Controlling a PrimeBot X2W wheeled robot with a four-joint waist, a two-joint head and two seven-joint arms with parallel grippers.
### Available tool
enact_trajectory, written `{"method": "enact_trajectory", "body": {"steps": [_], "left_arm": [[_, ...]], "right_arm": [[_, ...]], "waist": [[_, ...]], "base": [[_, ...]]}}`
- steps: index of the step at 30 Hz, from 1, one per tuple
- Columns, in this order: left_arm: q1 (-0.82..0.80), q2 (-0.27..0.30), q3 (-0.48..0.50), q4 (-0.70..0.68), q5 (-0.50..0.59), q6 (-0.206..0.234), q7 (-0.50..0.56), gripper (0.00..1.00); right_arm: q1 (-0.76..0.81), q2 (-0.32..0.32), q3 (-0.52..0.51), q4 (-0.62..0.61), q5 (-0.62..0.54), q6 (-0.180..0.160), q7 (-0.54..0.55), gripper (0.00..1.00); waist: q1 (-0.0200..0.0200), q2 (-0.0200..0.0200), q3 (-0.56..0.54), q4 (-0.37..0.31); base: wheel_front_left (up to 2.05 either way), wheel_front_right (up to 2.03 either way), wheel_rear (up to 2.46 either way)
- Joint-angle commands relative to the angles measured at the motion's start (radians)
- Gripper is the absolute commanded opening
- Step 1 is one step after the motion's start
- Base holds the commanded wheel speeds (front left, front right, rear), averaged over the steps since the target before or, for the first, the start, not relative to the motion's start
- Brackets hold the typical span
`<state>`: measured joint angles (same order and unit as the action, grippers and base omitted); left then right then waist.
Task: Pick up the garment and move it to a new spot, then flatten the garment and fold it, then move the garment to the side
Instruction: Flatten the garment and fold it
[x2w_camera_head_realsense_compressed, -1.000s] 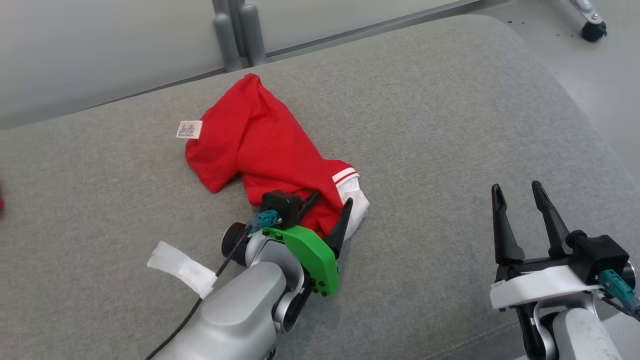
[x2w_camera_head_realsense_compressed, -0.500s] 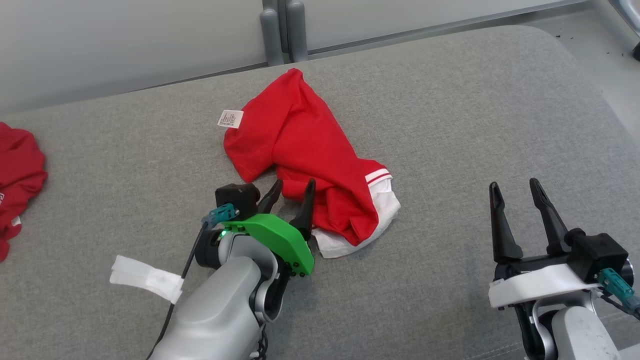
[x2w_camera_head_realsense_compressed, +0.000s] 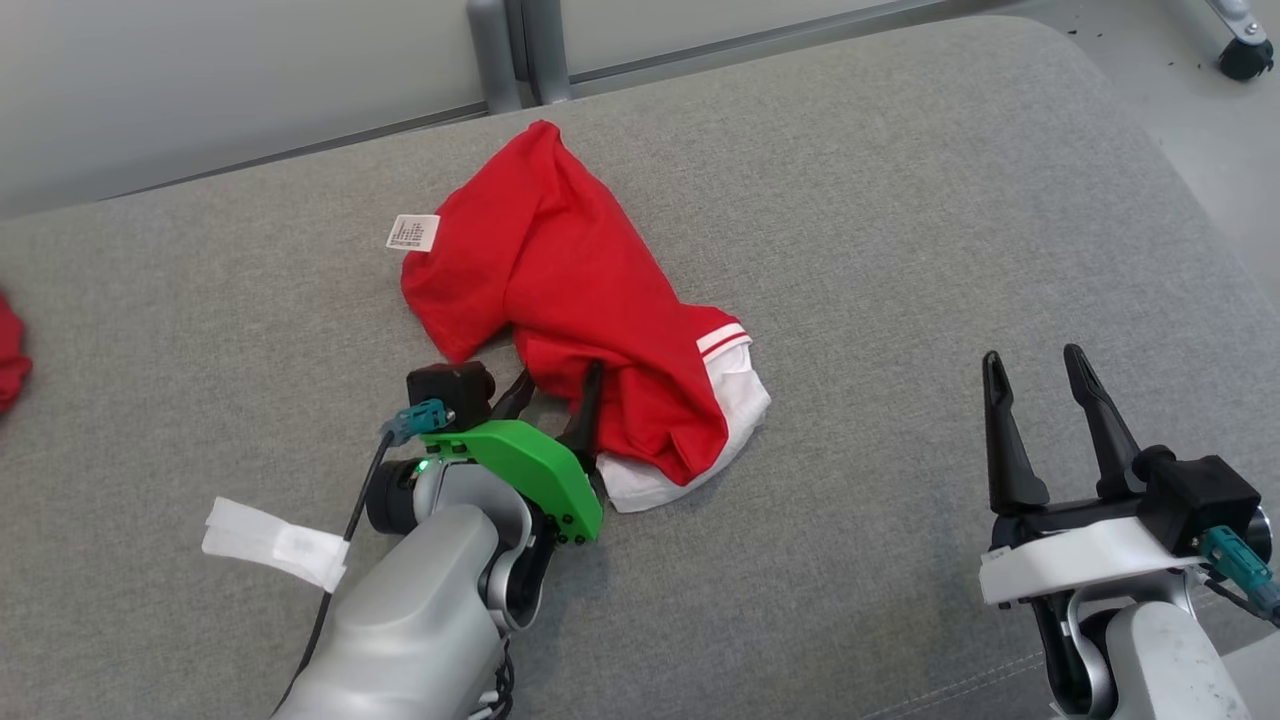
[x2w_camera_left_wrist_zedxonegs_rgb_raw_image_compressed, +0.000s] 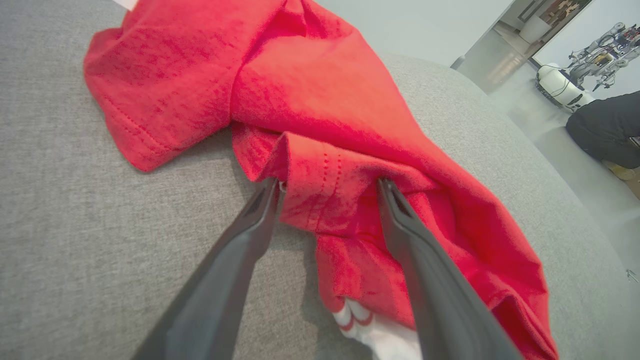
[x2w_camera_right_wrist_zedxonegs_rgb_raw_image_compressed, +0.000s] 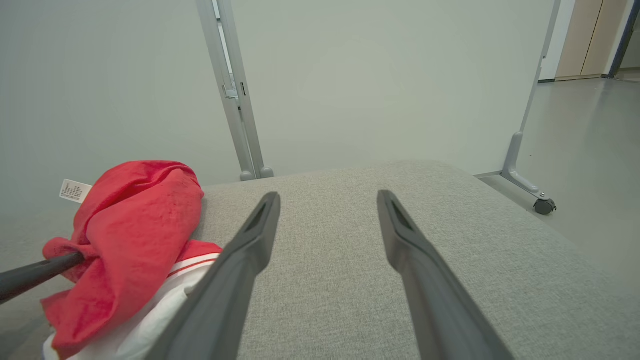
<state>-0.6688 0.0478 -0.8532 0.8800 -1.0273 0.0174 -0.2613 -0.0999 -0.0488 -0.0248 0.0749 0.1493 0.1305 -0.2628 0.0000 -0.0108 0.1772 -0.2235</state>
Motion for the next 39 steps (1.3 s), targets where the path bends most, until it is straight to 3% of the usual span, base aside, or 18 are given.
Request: {"method": "enact_trajectory", "body": {"steps": [1,2,5,11,24,34,39], "left_arm": [[-0.016,0.005,0.000,-0.006,0.008,-0.007,-0.005,1.00],[-0.017,0.005,0.001,-0.012,0.012,-0.009,-0.005,0.96],[-0.013,0.005,0.002,-0.022,0.016,-0.018,-0.004,0.00],[-0.015,0.005,0.048,-0.041,0.051,-0.007,-0.004,0.00],[0.032,0.039,0.253,-0.195,0.265,0.047,-0.003,0.00],[0.197,0.151,0.363,-0.349,0.377,0.149,-0.003,0.00],[0.272,0.198,0.386,-0.339,0.381,0.176,-0.003,0.00]], "right_arm": [[-0.006,-0.003,-0.002,0.001,-0.003,0.000,-0.003,1.00],[-0.006,-0.003,-0.003,0.002,-0.003,0.000,-0.003,1.00],[-0.009,-0.003,-0.004,0.002,-0.005,0.000,-0.003,1.00],[0.001,-0.003,-0.012,-0.001,-0.008,0.000,-0.003,1.00],[0.026,-0.003,-0.018,0.002,-0.012,0.000,-0.003,1.00],[0.052,-0.003,-0.019,0.008,-0.014,0.000,-0.003,1.00],[0.053,-0.003,-0.008,0.013,-0.016,0.000,-0.003,1.00]], "waist": [[0.0000,0.0108,0.004,-0.005],[0.0000,0.0108,0.004,-0.006],[0.0000,0.0108,0.001,-0.005],[0.0000,0.0108,-0.011,0.020],[0.0000,0.0108,-0.067,0.154],[0.0000,0.0108,-0.097,0.232],[0.0000,0.0108,-0.098,0.243]], "base": [[0.00,0.00,0.00],[0.00,0.00,0.00],[0.00,0.00,0.00],[0.00,0.00,0.00],[0.00,0.00,0.00],[0.00,0.00,0.00],[0.00,0.00,0.00]]}}
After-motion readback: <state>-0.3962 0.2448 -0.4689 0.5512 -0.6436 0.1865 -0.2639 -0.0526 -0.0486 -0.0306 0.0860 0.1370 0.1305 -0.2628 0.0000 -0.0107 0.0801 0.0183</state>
